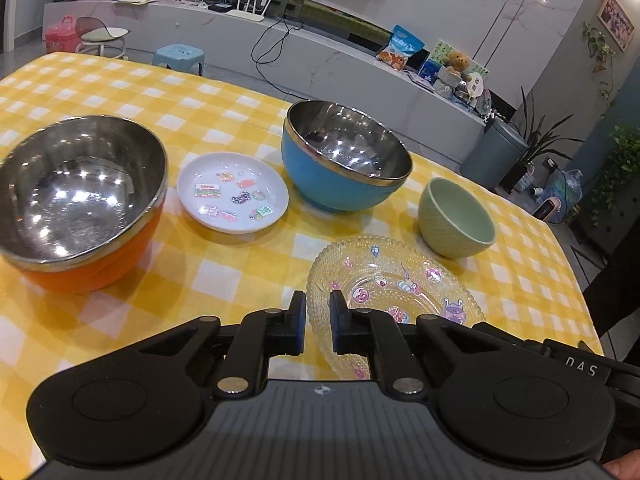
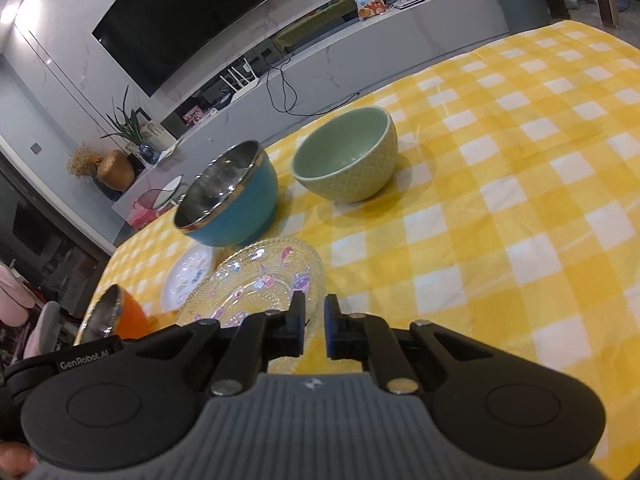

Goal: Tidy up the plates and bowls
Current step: 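Carry the glass plate onto the 'Fruity' plate and open the right tool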

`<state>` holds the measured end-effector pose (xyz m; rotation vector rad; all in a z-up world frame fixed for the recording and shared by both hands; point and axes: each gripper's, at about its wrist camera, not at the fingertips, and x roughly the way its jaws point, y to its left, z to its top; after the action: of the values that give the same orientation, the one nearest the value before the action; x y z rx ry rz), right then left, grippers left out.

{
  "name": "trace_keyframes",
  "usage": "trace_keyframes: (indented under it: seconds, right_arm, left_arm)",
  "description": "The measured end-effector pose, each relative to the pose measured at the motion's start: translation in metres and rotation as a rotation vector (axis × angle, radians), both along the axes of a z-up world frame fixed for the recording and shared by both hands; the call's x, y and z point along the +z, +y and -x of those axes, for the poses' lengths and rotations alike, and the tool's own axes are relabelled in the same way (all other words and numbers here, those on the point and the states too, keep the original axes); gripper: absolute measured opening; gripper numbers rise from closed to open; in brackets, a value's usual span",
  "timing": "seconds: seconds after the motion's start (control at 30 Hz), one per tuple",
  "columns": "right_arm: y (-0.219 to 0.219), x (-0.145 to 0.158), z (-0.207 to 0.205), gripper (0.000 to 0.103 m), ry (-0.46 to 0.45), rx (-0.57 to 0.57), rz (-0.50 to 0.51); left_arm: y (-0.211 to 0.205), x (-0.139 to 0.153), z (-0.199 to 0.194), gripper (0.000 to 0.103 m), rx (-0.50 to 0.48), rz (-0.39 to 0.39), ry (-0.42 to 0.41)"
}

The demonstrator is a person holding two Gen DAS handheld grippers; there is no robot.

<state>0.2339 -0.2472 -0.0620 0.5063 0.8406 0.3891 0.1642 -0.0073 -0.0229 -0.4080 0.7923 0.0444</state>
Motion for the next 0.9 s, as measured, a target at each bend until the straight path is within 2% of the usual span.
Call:
trace_keyframes:
  seconds: [0.23,0.53,0.73,0.9]
  right_arm:
    - [0.003,0.012,0.03,0.007,0.002,0.016,-0.03]
    - [0.021,0.005,0.078,0.008,0.054,0.057,-0.098]
    - [0.039,0.013,0.104,0.008,0.006,0.116,-0.097]
    - [0.05,0.011,0.116,0.008,0.003,0.157,-0.088]
  left_arm:
    - [0.006,0.018,0.032,0.013,0.023,-0.003,-0.012]
    - [0.03,0.036,0.08,0.013,0.042,-0.001,-0.021]
    - [0.047,0.039,0.11,0.013,0.064,0.0,-0.001]
    - [0.059,0.032,0.124,0.013,0.09,0.012,0.027]
